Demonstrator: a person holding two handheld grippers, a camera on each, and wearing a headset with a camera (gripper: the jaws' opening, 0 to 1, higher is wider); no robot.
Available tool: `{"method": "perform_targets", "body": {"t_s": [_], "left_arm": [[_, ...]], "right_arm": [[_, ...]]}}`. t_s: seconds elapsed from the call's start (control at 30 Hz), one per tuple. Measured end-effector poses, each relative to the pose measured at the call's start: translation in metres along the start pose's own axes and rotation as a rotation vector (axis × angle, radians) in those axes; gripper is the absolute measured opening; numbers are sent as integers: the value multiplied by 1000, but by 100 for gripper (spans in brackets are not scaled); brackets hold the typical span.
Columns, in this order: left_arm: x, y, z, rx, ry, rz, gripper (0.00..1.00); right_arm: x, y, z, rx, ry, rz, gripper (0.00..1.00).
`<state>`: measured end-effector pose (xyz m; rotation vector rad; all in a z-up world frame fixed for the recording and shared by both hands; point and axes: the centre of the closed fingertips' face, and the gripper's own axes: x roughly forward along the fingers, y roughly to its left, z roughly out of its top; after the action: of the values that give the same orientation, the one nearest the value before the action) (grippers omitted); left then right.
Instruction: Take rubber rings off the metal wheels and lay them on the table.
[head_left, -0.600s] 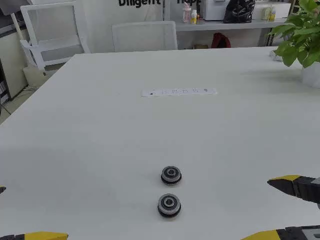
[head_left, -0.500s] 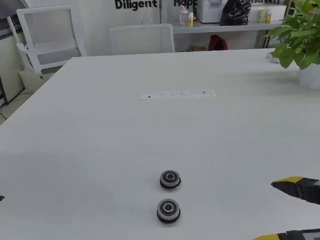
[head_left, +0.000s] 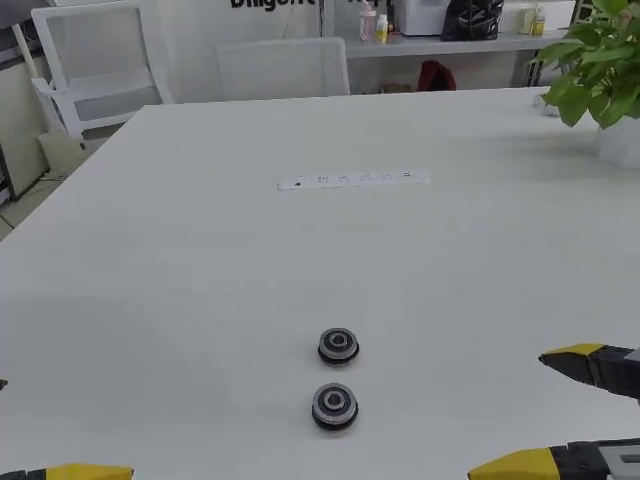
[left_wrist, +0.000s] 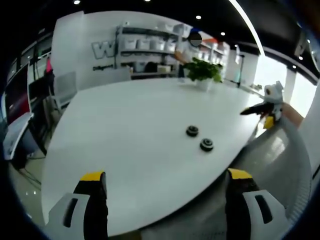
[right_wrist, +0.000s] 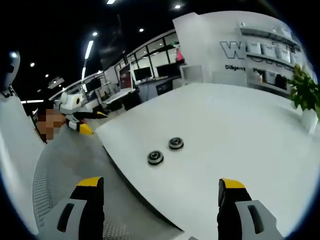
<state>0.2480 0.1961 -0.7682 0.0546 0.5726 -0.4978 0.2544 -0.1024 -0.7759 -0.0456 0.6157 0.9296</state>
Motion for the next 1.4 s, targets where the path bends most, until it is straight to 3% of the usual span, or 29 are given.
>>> {"method": "perform_targets", "body": {"t_s": [0.47,0.87,1.3,1.4], "left_arm": [[1,-1,-1,8,5,-7,100],[3,-5,-6,23,44,-40,100],[3,-7,-5,27,55,-64,100],[4,-9,-7,54,84,-72,100]], "right_arm": [[0,0,1,-10,1,-12,94],[0,-1,1,27,-22,-19,92],[12,-4,-1,14,-12,-20,93],[16,-6,1,15,-6,-16,91]]}}
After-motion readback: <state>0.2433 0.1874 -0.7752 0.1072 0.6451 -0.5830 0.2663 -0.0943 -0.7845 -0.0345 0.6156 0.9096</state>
